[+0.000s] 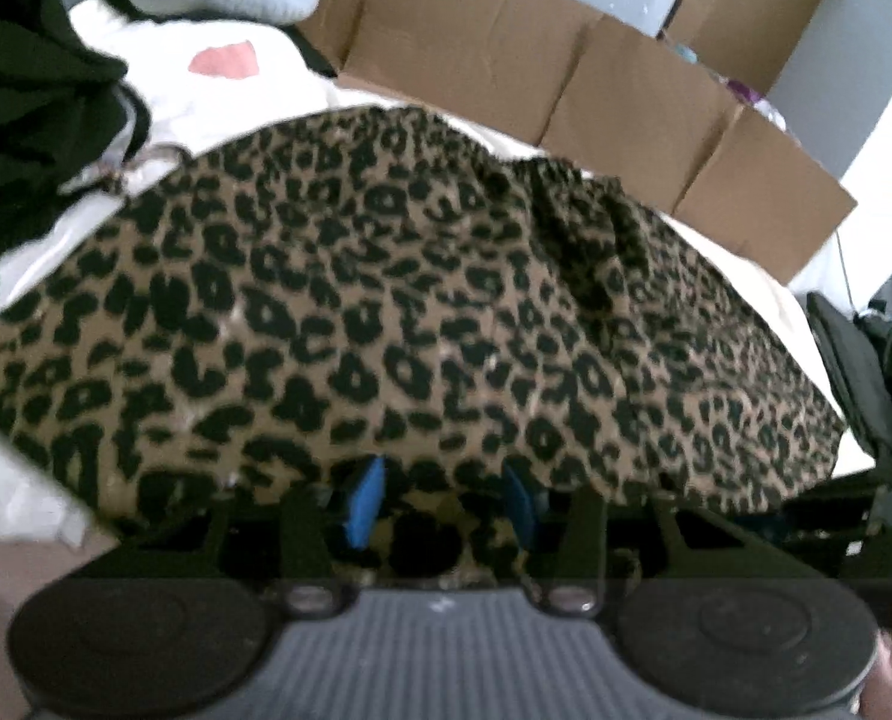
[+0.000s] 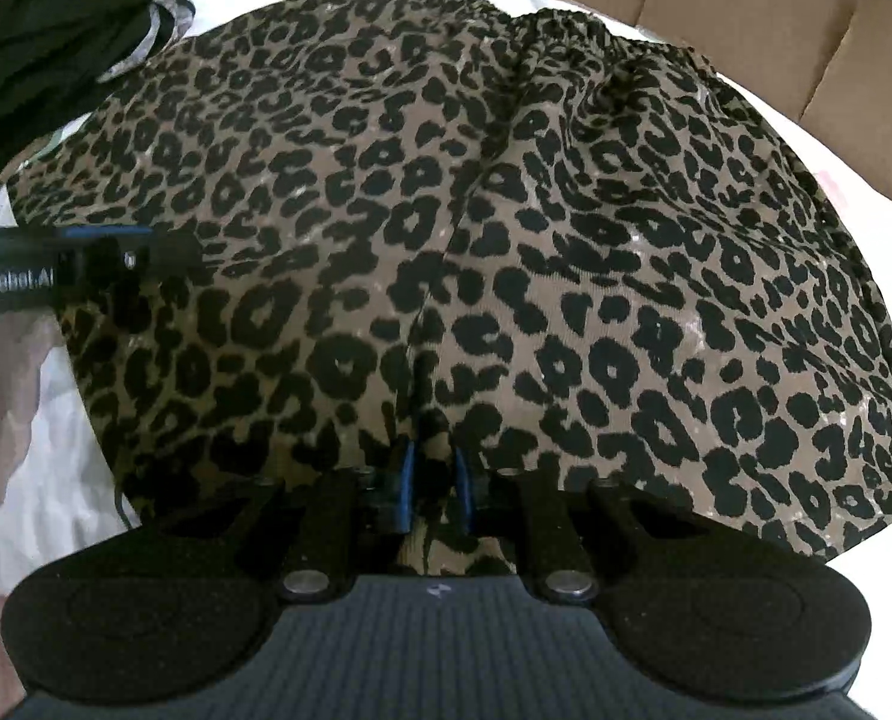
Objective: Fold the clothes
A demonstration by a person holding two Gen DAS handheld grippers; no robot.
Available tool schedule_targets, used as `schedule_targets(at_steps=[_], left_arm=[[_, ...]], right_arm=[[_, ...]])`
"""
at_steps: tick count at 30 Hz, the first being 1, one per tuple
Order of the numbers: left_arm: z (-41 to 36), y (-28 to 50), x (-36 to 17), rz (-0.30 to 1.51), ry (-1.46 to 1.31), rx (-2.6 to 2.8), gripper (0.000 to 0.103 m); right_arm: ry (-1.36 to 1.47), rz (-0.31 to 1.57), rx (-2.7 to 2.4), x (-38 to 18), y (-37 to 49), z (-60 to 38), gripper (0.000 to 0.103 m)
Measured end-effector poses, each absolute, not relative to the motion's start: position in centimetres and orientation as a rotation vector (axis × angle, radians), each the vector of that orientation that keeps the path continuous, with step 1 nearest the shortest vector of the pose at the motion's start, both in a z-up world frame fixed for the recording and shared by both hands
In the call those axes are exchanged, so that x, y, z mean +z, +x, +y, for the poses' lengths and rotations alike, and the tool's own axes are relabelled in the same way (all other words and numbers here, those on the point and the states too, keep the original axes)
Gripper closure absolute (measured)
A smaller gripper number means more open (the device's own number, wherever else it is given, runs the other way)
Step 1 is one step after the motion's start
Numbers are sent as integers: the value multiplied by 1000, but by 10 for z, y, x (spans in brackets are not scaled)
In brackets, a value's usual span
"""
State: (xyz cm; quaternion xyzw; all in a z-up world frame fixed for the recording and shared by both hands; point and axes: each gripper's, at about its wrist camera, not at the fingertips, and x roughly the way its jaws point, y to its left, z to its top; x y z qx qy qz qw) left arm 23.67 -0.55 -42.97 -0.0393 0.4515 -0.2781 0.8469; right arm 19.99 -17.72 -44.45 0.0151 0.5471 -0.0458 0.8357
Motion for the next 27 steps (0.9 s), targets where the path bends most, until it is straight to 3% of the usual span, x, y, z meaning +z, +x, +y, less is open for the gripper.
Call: schedule_targets(at_steps=[11,20,24,27], left_arm=[[12,214,-434,1014,-76,-626,55],[-2,215,-435,1045,-67,-677,21],[-4,213,-434,1041,-58,-664,22],[0,212,-429,1055,-96,-655,28]], right_arm=[[158,1142,-159,-441,176,-180,83],[194,1140,-140,-442,168,-186,83],[200,1148,-139,-441,169,-187,83],[209,1158,-155,-438,168,-186,83]])
